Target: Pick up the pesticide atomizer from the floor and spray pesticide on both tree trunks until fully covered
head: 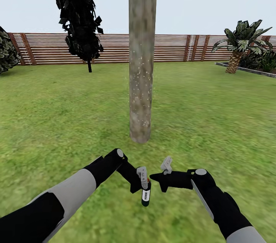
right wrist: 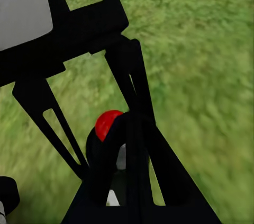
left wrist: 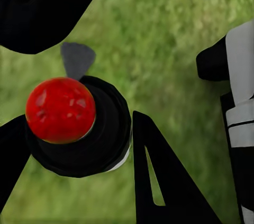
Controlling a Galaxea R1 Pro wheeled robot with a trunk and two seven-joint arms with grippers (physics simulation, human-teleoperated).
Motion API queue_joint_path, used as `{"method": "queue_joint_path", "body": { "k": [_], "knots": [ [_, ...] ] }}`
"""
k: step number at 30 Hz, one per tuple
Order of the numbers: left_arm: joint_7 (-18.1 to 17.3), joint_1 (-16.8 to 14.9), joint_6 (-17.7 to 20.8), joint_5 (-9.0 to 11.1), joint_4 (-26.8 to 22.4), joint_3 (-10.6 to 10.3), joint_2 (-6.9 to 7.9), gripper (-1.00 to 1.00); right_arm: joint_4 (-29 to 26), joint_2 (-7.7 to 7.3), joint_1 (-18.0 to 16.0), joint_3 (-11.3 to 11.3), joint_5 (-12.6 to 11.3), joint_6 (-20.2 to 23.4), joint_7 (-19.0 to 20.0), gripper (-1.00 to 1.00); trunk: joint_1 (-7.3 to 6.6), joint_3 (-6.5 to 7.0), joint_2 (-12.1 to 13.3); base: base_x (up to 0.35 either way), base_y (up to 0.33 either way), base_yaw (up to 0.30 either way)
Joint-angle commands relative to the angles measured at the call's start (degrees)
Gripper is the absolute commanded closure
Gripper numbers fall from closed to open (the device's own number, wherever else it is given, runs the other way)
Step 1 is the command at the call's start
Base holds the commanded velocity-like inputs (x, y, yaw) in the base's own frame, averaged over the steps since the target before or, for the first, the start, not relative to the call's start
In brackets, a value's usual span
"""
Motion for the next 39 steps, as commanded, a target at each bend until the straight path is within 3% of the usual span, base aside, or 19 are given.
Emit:
{"method": "queue_joint_path", "body": {
  "k": [1, 15, 23, 39],
  "knots": [
    [0.0, -0.01, 0.0, 0.02, 0.0, 0.01, 0.0, 1.0, 0.0, 0.0, 0.0, 0.0, -0.01, 0.0, 0.0, 1.0, 0.0, 0.0, 0.0, 0.0, 0.0, 0.0],
    [0.1, -0.27, 0.0, -0.05, 0.2, -0.05, 0.34, 1.0, 0.0, 0.0, 0.03, 0.0, -0.02, 0.0, 0.0, 1.0, 0.0, 0.0, 0.0, 0.0, 0.0, 0.0],
    [0.35, -0.25, 0.01, -0.35, 0.69, -0.08, 2.78, 1.0, 0.02, -0.08, 0.02, 0.08, -0.02, 0.0, 0.0, 1.0, 0.0, 0.0, 0.0, 0.0, 0.0, 0.0],
    [0.77, -0.22, -0.17, -0.34, 3.57, -0.11, 2.97, 1.0, 0.09, -0.09, 0.01, 0.09, -0.02, 0.0, -0.09, 1.0, 0.0, 0.0, 0.0, 0.0, 0.0, 0.0]
  ]
}}
